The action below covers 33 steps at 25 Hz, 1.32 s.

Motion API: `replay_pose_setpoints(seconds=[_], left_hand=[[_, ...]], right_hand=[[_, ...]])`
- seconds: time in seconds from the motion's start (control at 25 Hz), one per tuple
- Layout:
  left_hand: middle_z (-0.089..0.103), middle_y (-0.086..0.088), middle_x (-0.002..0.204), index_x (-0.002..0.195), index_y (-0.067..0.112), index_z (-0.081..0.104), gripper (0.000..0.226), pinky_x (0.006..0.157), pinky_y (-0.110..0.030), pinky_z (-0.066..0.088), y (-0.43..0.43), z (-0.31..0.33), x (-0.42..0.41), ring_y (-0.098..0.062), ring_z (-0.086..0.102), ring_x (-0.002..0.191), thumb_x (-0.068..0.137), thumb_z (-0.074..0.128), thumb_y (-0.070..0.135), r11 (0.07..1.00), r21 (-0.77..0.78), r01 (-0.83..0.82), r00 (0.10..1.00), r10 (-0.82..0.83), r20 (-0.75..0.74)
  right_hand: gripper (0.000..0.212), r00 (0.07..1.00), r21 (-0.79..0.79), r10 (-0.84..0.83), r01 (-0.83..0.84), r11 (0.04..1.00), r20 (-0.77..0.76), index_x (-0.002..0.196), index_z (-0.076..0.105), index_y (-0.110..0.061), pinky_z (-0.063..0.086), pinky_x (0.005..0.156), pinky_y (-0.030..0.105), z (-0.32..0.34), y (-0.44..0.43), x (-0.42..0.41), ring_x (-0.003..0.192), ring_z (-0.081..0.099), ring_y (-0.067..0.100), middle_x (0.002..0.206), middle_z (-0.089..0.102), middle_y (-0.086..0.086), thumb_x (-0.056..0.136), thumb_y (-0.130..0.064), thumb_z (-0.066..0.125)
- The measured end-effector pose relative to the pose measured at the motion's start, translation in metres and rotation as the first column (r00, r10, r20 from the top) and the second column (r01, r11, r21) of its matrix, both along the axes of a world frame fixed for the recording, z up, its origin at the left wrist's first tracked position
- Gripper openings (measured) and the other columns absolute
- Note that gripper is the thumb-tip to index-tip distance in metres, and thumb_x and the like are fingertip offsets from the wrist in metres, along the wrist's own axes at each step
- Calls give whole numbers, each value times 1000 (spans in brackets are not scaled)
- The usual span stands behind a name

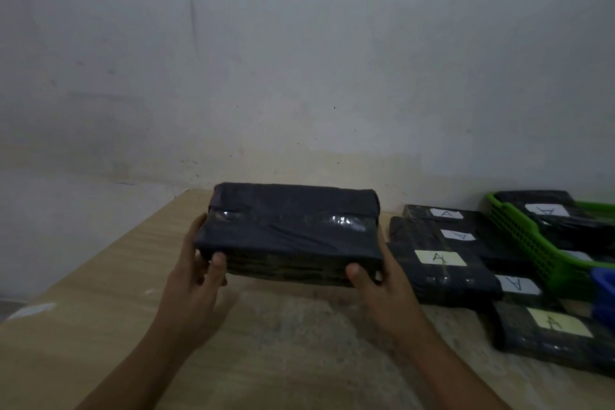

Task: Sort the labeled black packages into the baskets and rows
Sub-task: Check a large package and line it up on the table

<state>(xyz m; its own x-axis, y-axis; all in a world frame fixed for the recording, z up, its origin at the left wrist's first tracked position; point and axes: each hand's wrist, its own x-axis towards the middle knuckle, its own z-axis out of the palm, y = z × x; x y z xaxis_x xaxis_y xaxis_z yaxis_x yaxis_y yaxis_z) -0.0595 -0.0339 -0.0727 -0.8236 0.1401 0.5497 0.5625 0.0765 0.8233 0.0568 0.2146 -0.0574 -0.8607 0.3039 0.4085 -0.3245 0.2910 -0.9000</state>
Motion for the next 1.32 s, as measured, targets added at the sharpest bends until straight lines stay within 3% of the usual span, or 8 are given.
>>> replay_pose_setpoints(seconds=[0.12, 0.24, 0.44, 0.6, 0.72, 0.84, 1.0, 1.32], left_hand=[[57, 14, 106, 116, 54, 42, 66, 68, -11, 46, 8, 0, 11, 13, 57, 90, 62, 39, 92, 998, -4, 60, 998, -59, 37], [53, 19, 108, 132, 27, 39, 94, 62, 0, 45, 14, 10, 24, 26, 55, 78, 58, 46, 84, 956, 227, 185, 957, -227, 179], [72, 15, 97, 125, 17, 54, 103, 65, -7, 51, 11, 3, 15, 9, 66, 88, 51, 58, 89, 970, 185, 155, 970, -185, 156], [69, 13, 93, 116, 21, 55, 40, 65, -9, 54, 16, 8, 20, 10, 65, 82, 86, 50, 46, 978, 171, 118, 972, -149, 182], [71, 12, 104, 118, 25, 56, 69, 82, -22, 56, 11, 3, 12, -3, 64, 102, 71, 54, 76, 956, 258, 137, 961, -191, 199], [62, -1, 126, 132, 19, 51, 86, 99, -39, 49, 8, 4, 5, -14, 60, 114, 71, 42, 79, 921, 372, 119, 932, -233, 278], [66, 7, 105, 118, 16, 58, 79, 71, -18, 57, 10, 11, 6, 1, 68, 86, 67, 47, 76, 916, 393, 83, 949, -193, 249], [54, 6, 123, 136, 16, 41, 74, 90, -11, 44, 5, 13, 18, 3, 52, 112, 83, 49, 68, 969, 224, -104, 960, 157, -232]], right_hand=[[65, 989, -19, -138, 139, 990, 51, 108, 64, -23, 51, 71, 10, 4, 0, 3, 93, 67, 2, 102, 70, -6, 73, -75, 47], [59, 980, 10, -168, 168, 986, 110, 93, 65, -20, 52, 78, 24, 6, -3, 4, 92, 65, 10, 94, 69, -1, 76, -69, 37], [66, 963, -21, -138, 146, 989, 233, 106, 61, -27, 44, 87, 25, 4, -3, 3, 102, 59, 5, 106, 65, -10, 77, -77, 29], [95, 947, 144, -214, 183, 972, 238, 100, 66, -21, 54, 86, 39, -7, 0, -2, 89, 66, 12, 90, 70, 1, 63, -98, 23], [97, 957, 147, -173, 142, 979, 233, 96, 63, -16, 50, 68, 28, -7, 5, -2, 76, 61, 9, 81, 64, -4, 60, -99, 28], [55, 981, 64, 24, -37, 997, 195, 120, 56, -32, 50, 79, 13, 0, -1, 3, 102, 64, -1, 114, 64, -14, 79, -68, 48], [48, 988, 20, 88, -91, 996, 125, 128, 53, -28, 50, 81, 10, 3, -7, 4, 106, 62, -7, 114, 69, -17, 82, -40, 60], [96, 987, 17, 31, -34, 999, 158, 145, 22, -55, 52, 99, 45, 3, -25, 0, 126, 54, 10, 148, 42, -22, 64, -80, 65]])
